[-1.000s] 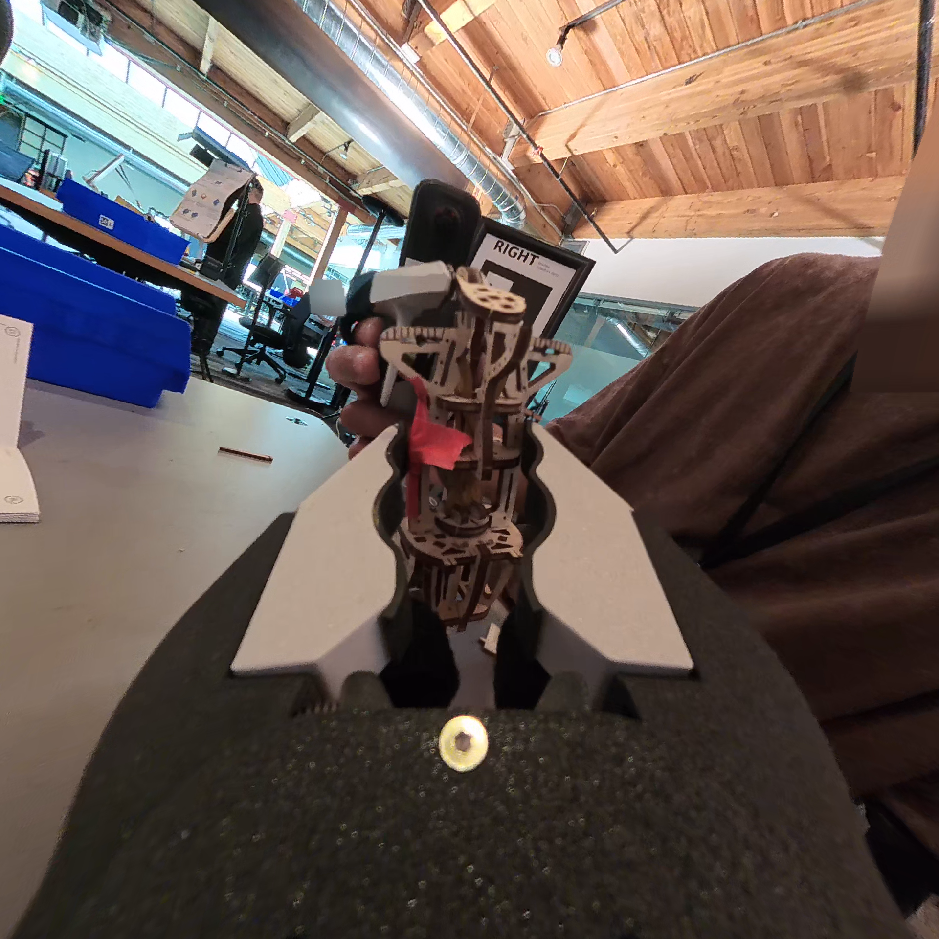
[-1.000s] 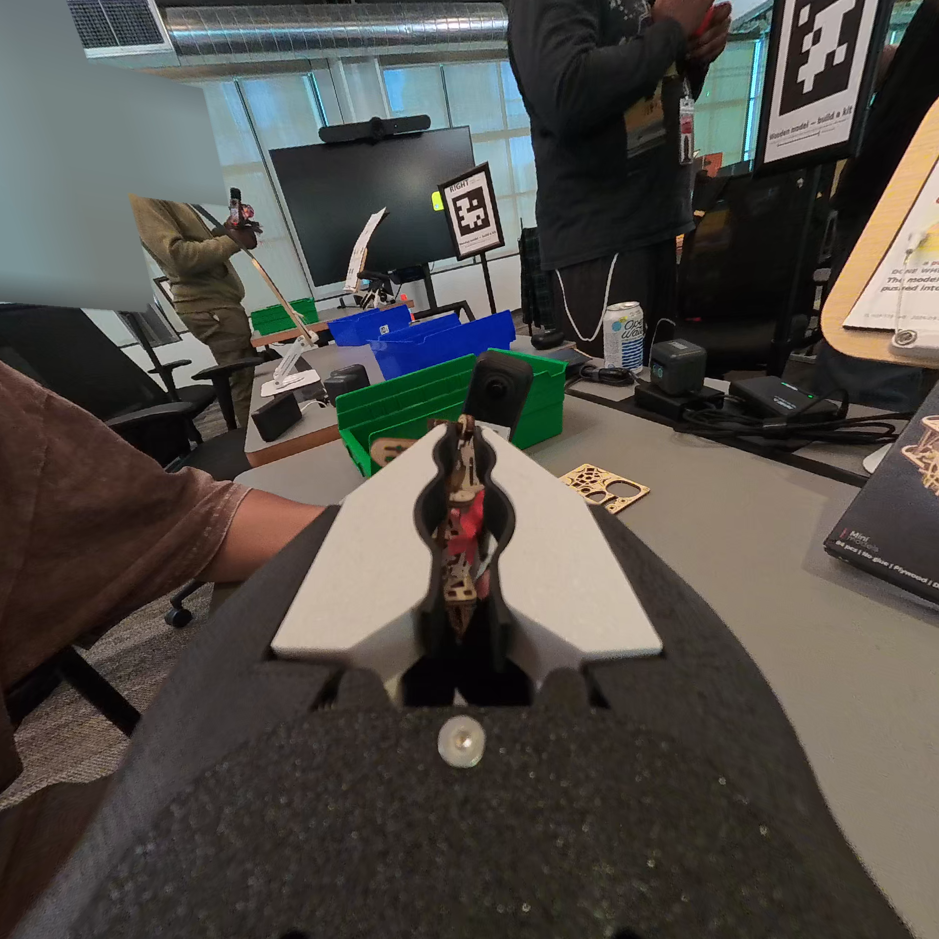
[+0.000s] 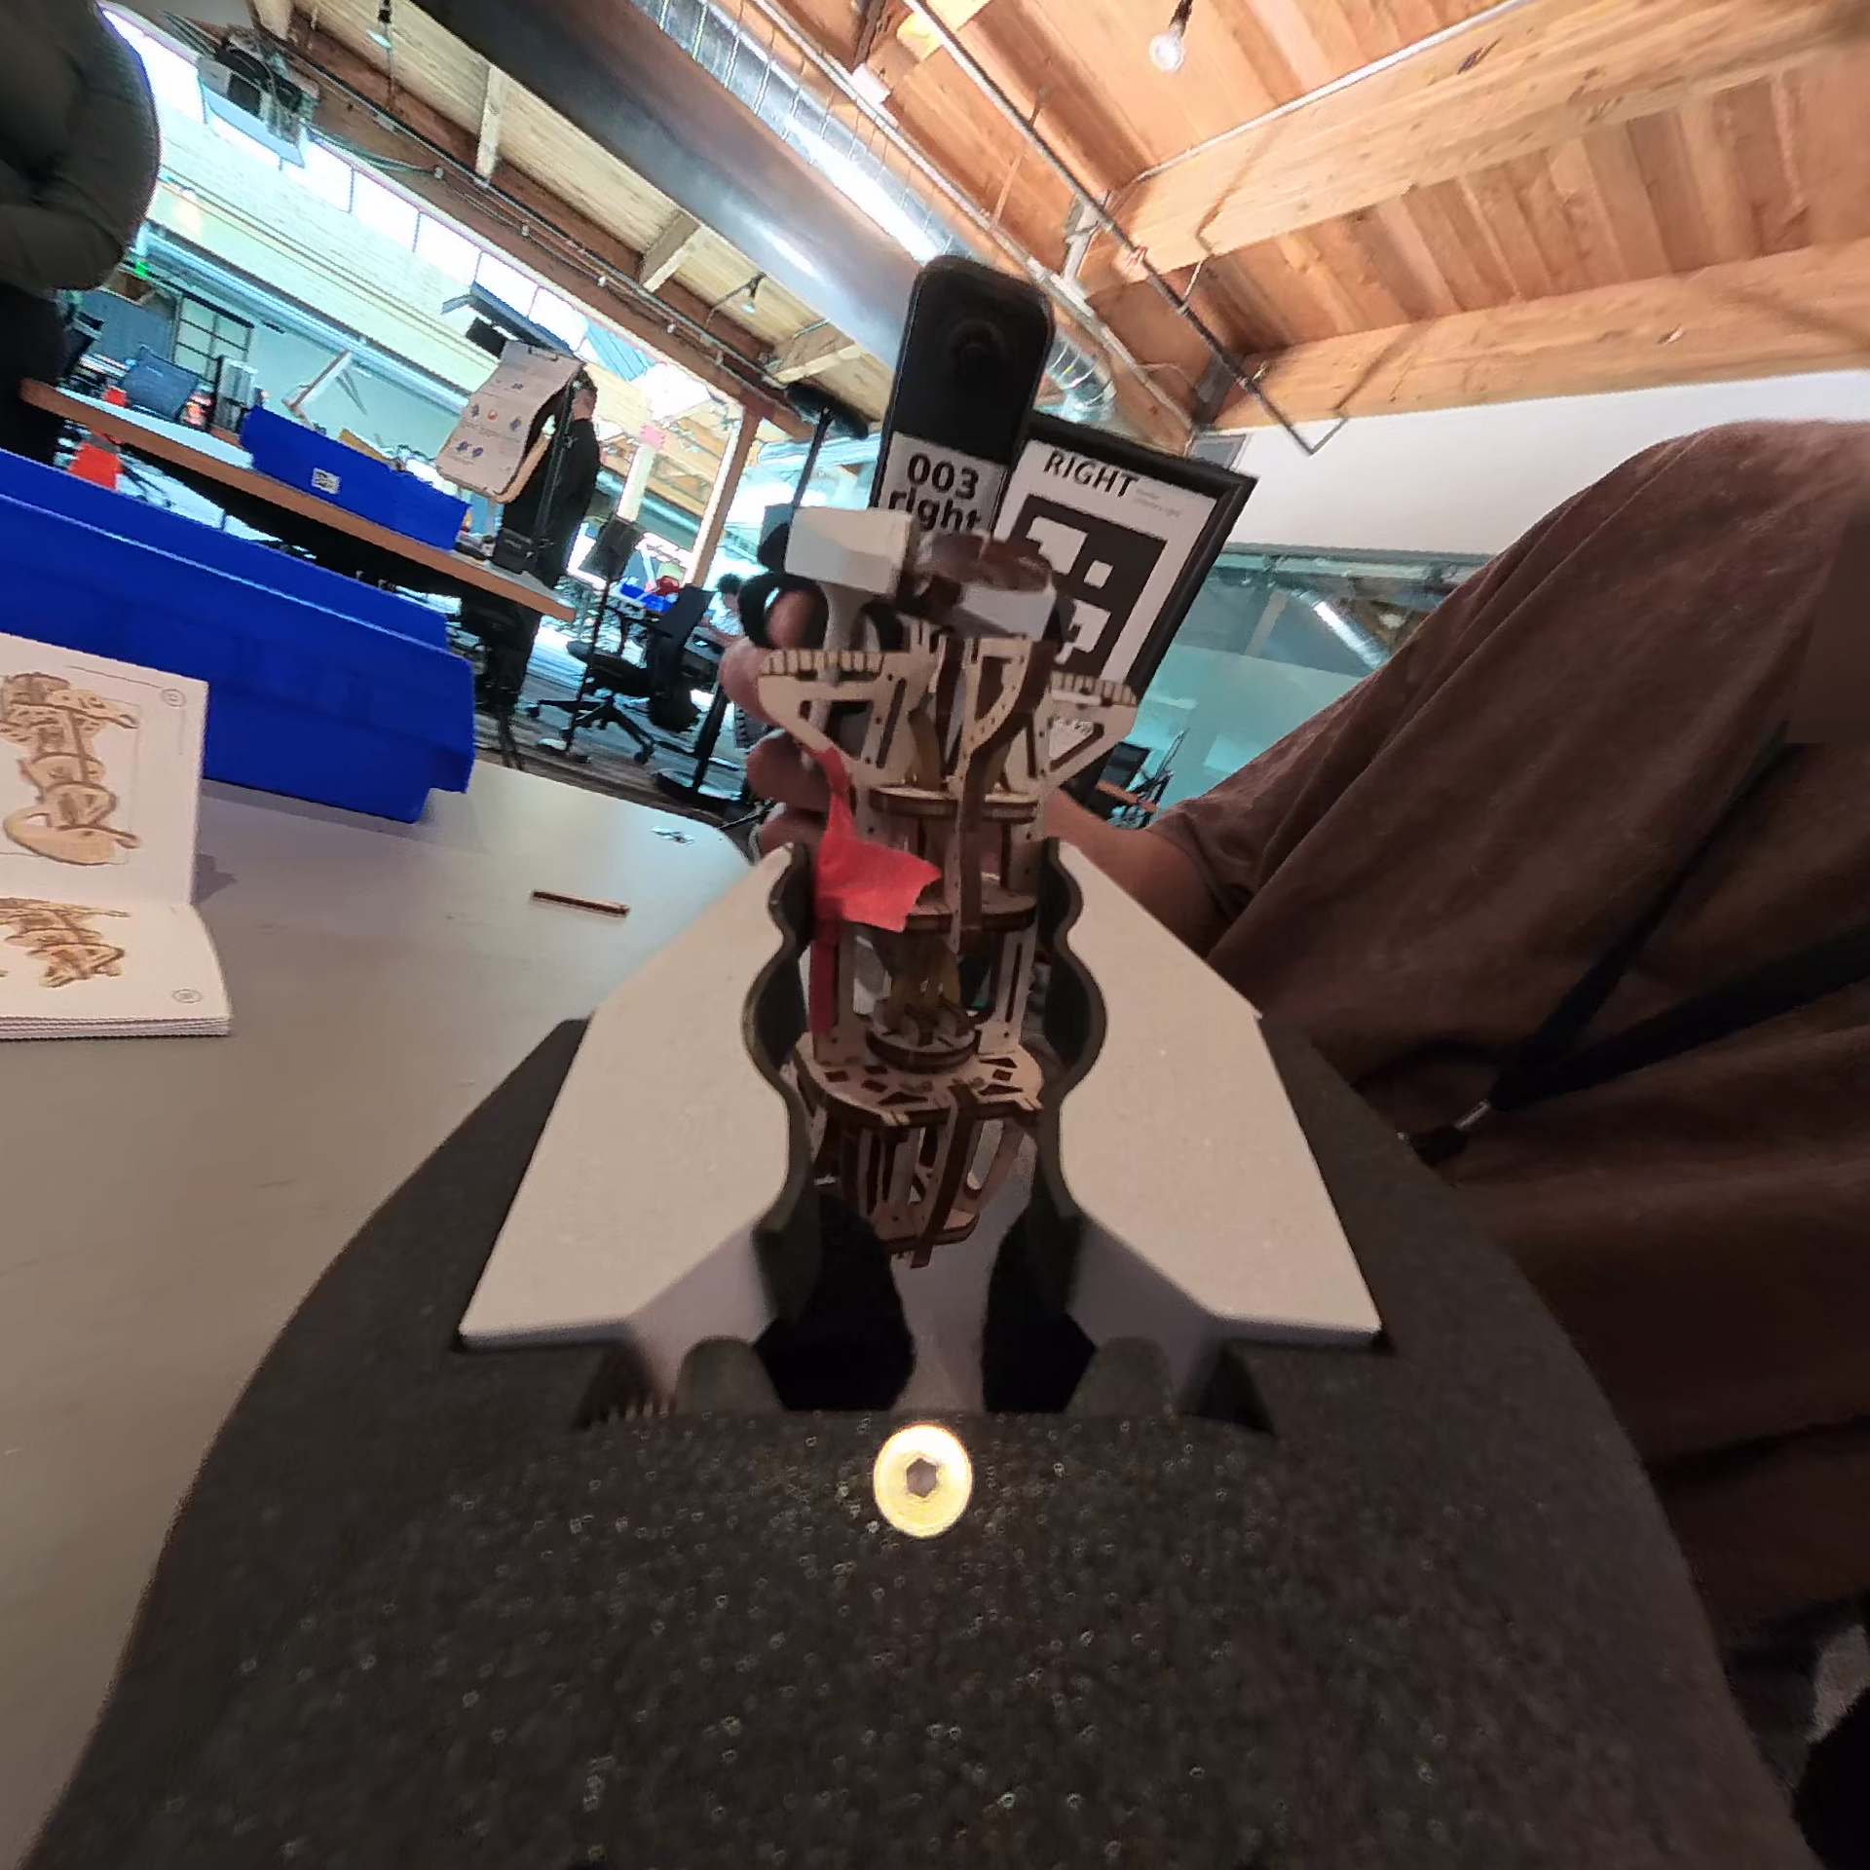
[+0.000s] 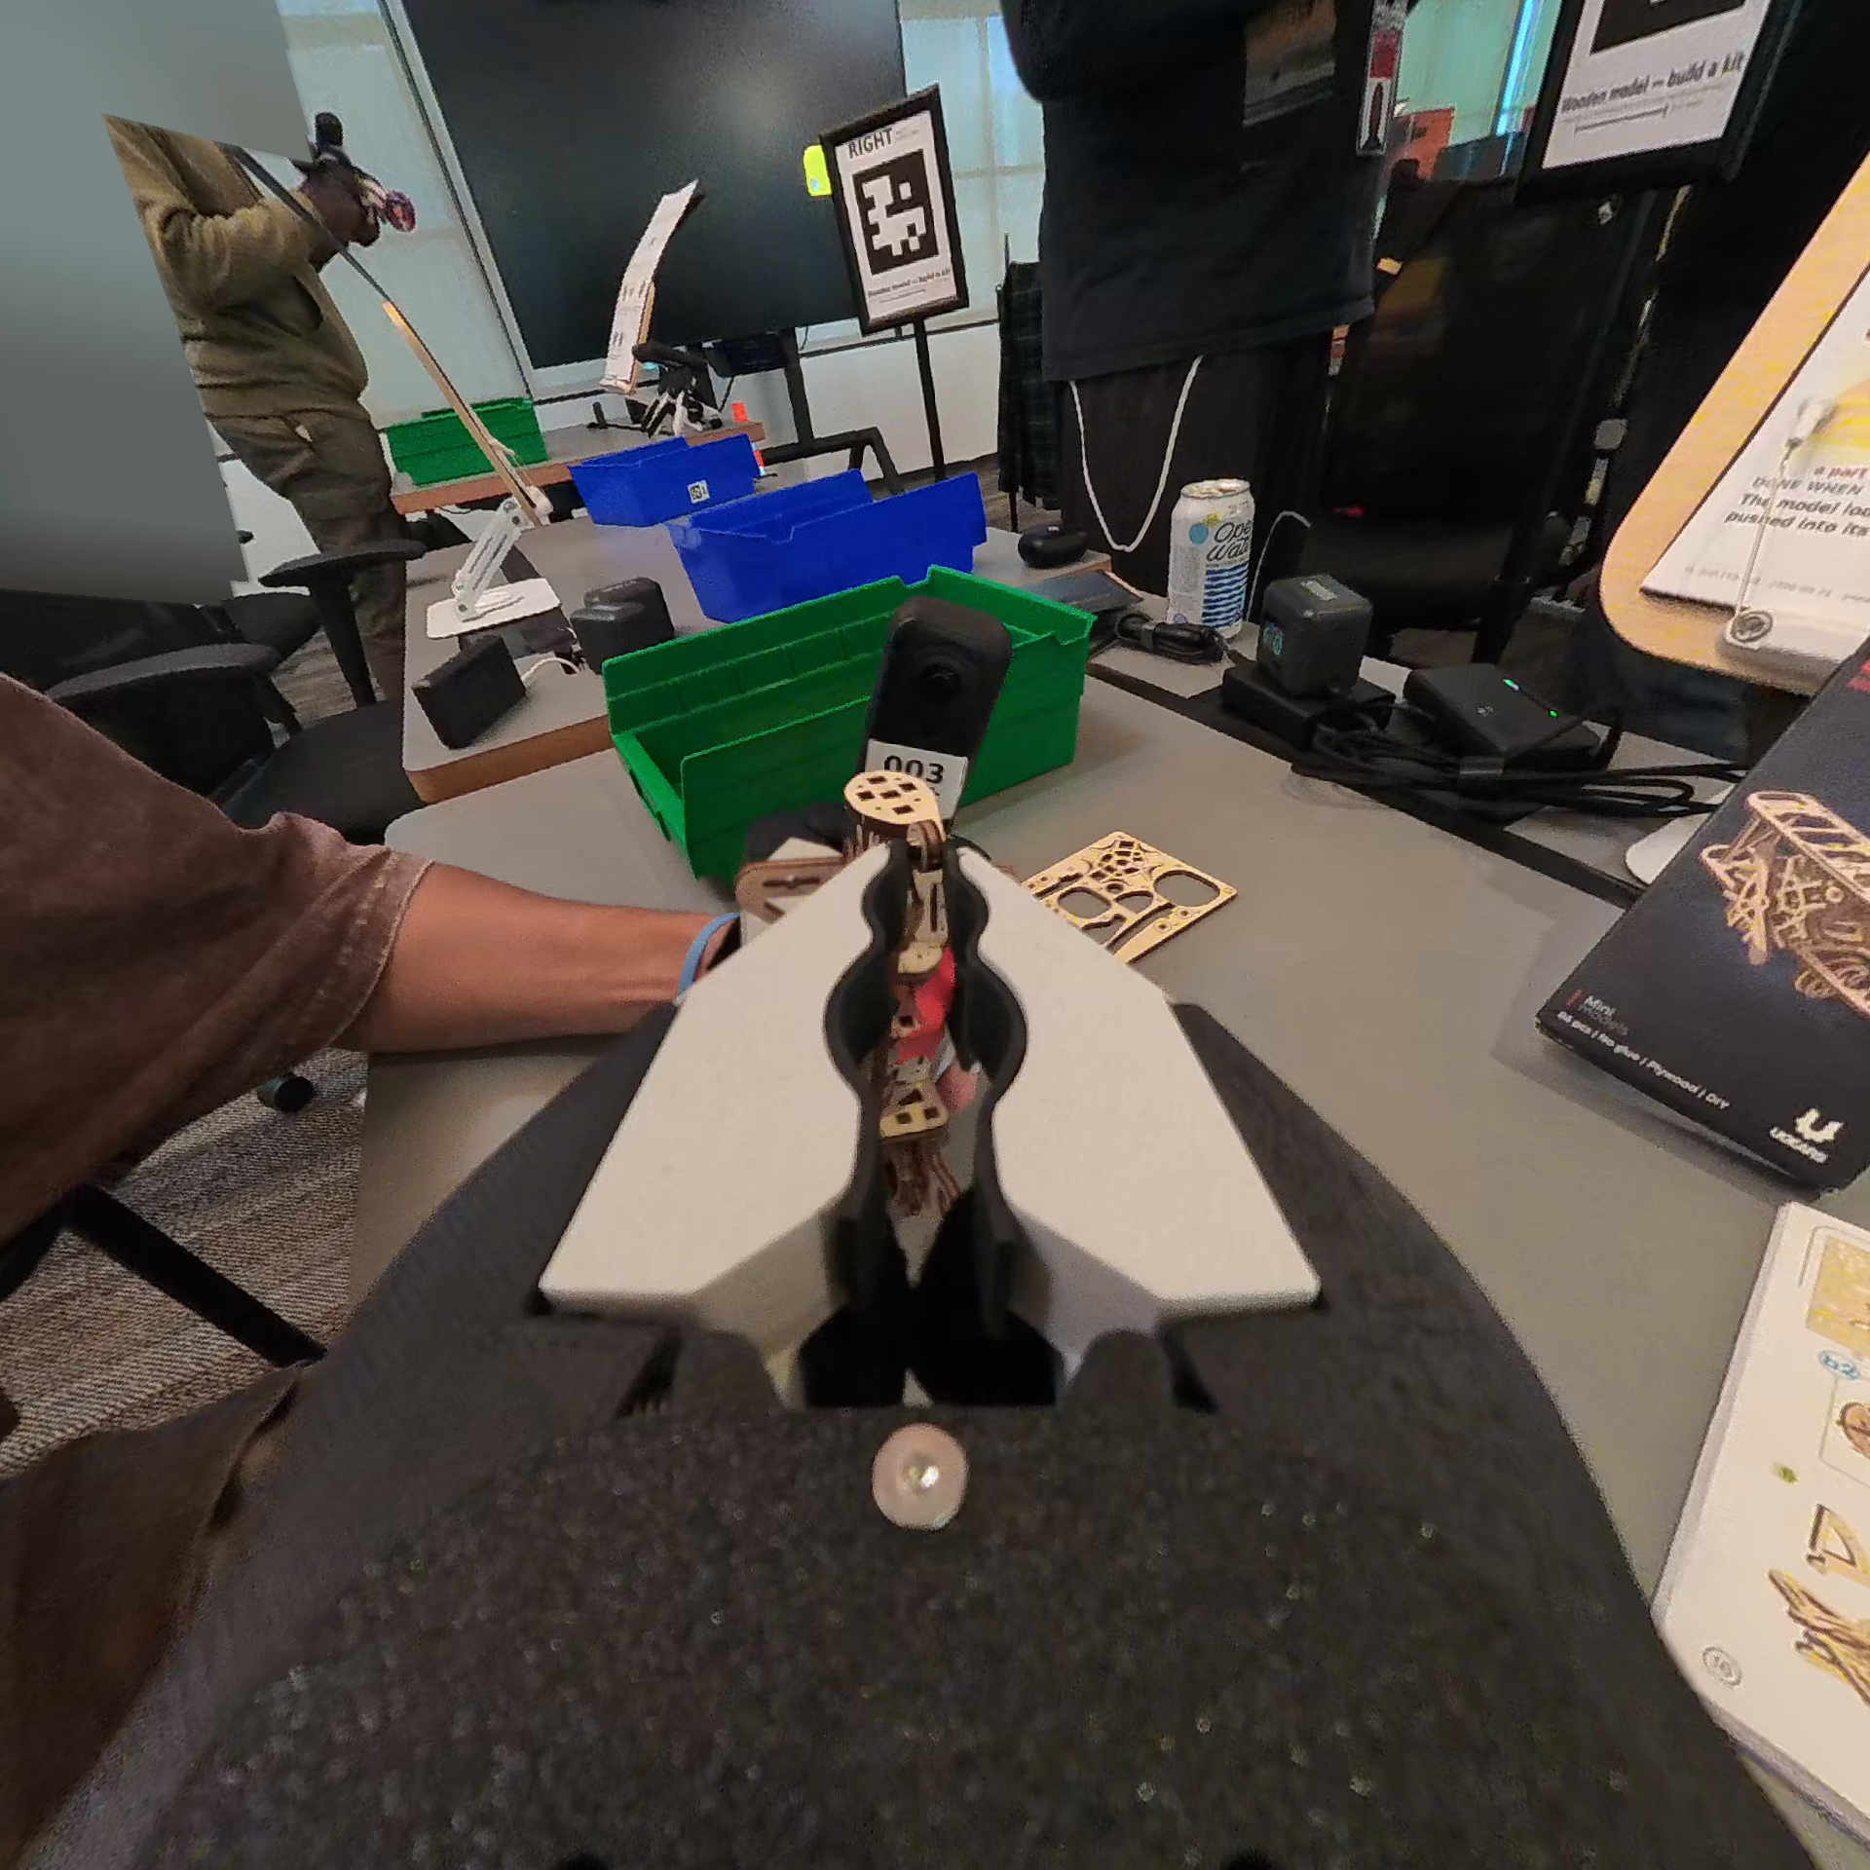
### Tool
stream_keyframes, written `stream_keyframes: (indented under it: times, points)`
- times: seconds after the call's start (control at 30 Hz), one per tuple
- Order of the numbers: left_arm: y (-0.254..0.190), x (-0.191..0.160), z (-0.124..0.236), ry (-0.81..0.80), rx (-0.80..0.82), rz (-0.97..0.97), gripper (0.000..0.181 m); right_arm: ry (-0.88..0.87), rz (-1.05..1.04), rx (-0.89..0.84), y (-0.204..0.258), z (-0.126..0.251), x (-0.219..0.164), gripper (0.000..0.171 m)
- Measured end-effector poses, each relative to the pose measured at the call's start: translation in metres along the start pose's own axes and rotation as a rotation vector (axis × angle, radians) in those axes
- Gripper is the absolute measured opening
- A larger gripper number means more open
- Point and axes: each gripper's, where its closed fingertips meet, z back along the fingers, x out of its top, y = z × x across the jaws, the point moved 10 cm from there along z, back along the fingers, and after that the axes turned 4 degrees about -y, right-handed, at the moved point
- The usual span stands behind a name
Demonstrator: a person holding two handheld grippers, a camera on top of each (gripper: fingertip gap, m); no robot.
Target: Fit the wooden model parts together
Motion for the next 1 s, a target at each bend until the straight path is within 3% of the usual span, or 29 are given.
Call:
stream_keyframes:
  times: [0.47,0.7,0.8,1.0]
  points:
    - [-0.001,-0.001,0.000,0.030,0.025,-0.055,0.042,0.137,-0.084,0.027,0.001,0.001,0.000,0.005]
    - [-0.001,0.000,0.001,0.028,0.027,-0.049,0.042,0.122,-0.095,0.032,0.002,0.005,0.007,0.005]
    - [-0.001,0.000,0.002,0.031,0.036,-0.045,0.042,0.098,-0.110,0.022,0.008,0.018,0.006,0.005]
    - [0.001,-0.003,0.000,0.058,0.060,-0.041,0.042,-0.007,-0.135,-0.159,0.007,0.077,-0.019,0.005]
